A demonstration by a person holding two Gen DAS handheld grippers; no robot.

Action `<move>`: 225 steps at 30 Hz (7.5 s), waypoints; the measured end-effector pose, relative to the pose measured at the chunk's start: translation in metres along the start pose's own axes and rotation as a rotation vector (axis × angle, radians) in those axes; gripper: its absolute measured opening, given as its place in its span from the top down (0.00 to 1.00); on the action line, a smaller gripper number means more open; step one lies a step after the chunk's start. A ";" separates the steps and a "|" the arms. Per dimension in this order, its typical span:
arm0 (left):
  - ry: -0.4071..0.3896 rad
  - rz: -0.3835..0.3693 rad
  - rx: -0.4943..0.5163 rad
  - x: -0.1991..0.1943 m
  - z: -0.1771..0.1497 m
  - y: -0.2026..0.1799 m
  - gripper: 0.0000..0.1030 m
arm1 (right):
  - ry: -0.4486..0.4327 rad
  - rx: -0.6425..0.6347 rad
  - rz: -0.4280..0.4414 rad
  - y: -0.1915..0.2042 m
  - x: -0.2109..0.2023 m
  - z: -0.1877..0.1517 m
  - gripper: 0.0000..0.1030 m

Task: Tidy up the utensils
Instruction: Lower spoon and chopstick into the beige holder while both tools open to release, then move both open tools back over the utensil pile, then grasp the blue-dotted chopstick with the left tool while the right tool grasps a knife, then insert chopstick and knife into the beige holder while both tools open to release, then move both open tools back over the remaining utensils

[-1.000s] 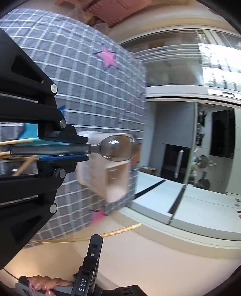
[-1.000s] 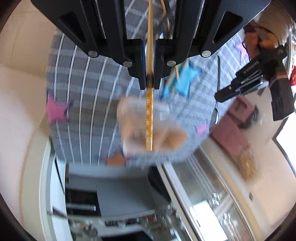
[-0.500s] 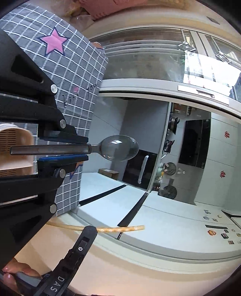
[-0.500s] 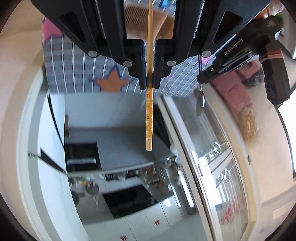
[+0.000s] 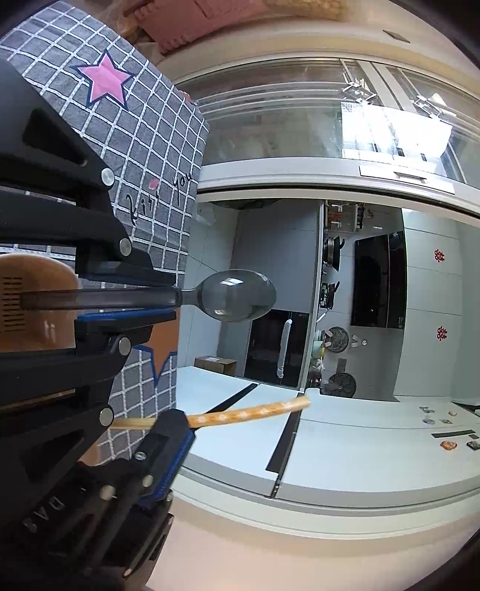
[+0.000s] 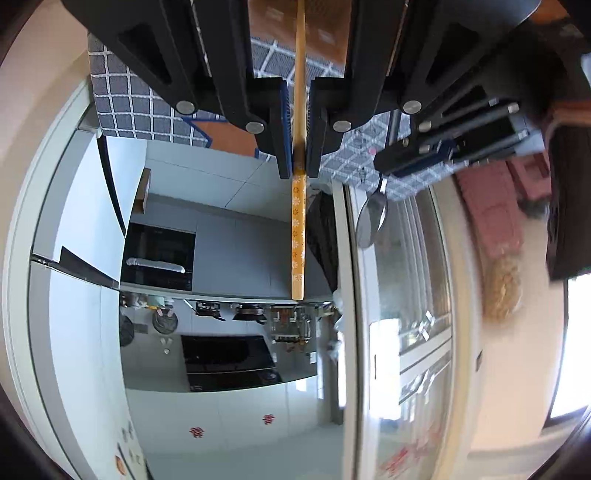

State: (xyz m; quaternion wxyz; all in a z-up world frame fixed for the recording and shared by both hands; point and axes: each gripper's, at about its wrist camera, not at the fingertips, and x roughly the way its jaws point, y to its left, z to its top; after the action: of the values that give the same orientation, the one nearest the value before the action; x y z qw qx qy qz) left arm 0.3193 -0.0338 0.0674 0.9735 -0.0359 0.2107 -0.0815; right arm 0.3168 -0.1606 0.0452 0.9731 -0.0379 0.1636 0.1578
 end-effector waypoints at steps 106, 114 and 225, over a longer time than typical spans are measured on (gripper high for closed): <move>0.853 0.009 0.125 -0.059 -0.170 0.021 0.00 | 0.821 0.643 0.296 0.000 -0.137 -0.191 0.97; 0.880 -0.041 0.189 -0.056 -0.162 0.000 0.64 | 0.796 0.630 0.302 -0.011 -0.140 -0.180 0.97; 0.398 0.067 -0.069 -0.146 -0.107 0.053 0.00 | 0.454 0.379 0.127 -0.026 -0.125 -0.095 0.20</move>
State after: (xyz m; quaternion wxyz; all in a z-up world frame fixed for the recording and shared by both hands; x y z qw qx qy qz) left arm 0.1512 0.0402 0.0233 0.9130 -0.0453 0.4027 -0.0472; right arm 0.1838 -0.2342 -0.0022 0.8897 0.1205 0.4053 0.1723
